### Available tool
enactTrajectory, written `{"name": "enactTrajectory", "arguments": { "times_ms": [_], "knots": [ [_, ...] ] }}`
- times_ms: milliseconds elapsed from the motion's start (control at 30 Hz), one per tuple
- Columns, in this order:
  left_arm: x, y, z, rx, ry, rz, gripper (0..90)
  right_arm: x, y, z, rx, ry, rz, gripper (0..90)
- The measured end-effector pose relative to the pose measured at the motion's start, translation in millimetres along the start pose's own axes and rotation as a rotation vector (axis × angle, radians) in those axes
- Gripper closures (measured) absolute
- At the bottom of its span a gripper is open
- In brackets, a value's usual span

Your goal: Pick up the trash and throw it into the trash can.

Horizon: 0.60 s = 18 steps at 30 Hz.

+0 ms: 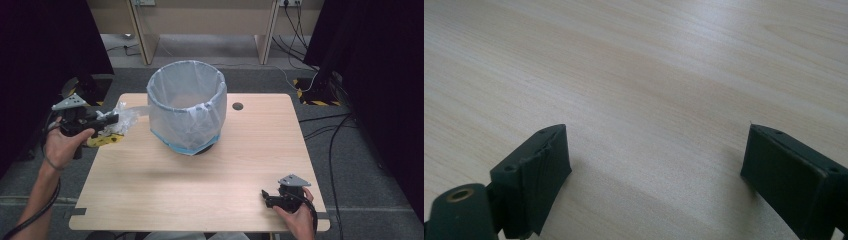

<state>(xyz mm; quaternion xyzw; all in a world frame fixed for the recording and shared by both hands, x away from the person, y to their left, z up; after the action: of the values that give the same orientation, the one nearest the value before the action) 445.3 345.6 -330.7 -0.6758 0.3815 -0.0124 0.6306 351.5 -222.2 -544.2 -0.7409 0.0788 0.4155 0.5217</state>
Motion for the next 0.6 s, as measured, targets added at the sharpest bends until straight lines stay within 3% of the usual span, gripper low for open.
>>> {"name": "enactTrajectory", "arguments": {
  "times_ms": [367, 600],
  "knots": [
    [-2.5, -42.1, -5.4, 0.014, 0.021, -0.034, 74.2, 0.8, -0.5, -0.1, 0.001, 0.000, -0.003, 11.7],
    [8.2, -67.5, -15.1, 0.025, 0.043, -0.039, 74.2, 1.1, -0.9, -0.2, 0.001, 0.000, -0.003, 11.7]
  ]
}}
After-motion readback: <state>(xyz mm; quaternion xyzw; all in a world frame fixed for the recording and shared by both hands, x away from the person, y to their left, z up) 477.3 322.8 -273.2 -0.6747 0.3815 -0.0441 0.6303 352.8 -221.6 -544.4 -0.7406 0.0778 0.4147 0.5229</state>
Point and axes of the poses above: each handheld gripper's, and its own axes: x roughly forward along the jaws, y roughly out of its underside, z roughly to its left, the point moved 4 cm from there along x, roughly forward along the jaws, and after that the axes turned 8 degrees about -x, right-handed, at the moved point
